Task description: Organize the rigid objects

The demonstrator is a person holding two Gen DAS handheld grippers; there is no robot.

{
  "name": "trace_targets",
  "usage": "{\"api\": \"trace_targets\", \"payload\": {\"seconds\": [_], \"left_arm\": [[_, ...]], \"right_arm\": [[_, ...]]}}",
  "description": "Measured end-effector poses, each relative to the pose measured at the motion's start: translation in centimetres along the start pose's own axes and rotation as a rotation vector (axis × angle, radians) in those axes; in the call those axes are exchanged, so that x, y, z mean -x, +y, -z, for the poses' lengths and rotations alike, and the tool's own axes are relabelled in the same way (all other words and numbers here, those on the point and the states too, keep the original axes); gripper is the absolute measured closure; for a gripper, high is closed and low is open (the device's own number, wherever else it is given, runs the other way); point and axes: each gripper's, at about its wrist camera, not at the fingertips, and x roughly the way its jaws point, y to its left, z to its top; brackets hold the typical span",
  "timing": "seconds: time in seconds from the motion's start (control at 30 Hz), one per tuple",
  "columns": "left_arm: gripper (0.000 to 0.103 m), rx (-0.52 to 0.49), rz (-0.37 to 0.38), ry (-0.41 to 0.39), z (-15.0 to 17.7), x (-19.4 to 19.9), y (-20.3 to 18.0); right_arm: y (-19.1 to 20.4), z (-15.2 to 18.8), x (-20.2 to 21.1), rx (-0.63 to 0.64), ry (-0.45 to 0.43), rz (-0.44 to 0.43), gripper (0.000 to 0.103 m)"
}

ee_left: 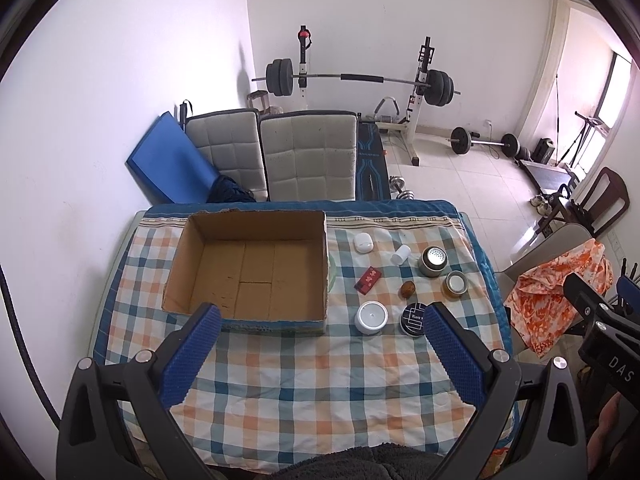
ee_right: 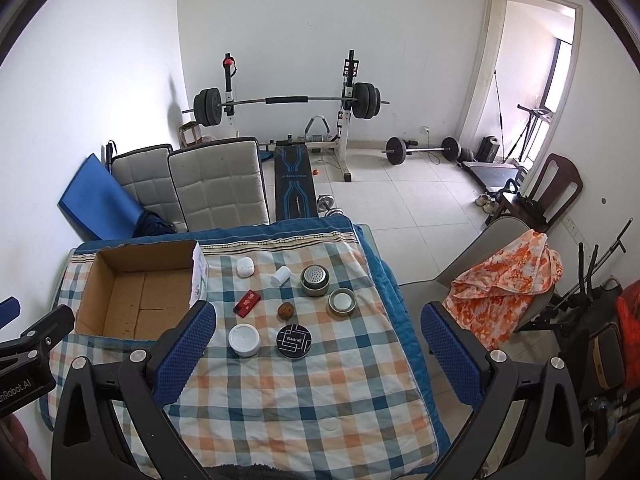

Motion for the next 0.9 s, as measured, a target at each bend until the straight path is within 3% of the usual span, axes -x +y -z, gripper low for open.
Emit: {"api": "trace_targets", "payload": {"seconds": [0.2,0.4,0.57,0.67,0.9], "left_arm": [[0.000,-0.003,0.043,0.125,-0.5,-7.0,-1.9],[0.000,-0.069,0.018,0.333,1.3,-19.8,-6.3],[0.000,-0.084,-0.071,0.422,4.5,-26.8,-8.2],[0.000,-0.096,-0.151,0.451,6.0,-29.7,-8.8],[0.000,-0.105,-0.303,0.439,7.5,-32.8,-8.8]], "right_arm": [[-2.4,-0.1,-6.7,-0.036,0.130,0.010,0.000],[-3.6,2.9,-19.7,-0.035,0.350,-0.041,0.000],[-1.9,7.2,-32.5,-0.061,0.582,-0.145,0.005],[-0.4,9.2,-38.0,-0.058,0.665,-0.154,0.007],[2.2,12.0,-44.8,-0.123,0.773,-0.228,0.007]]}}
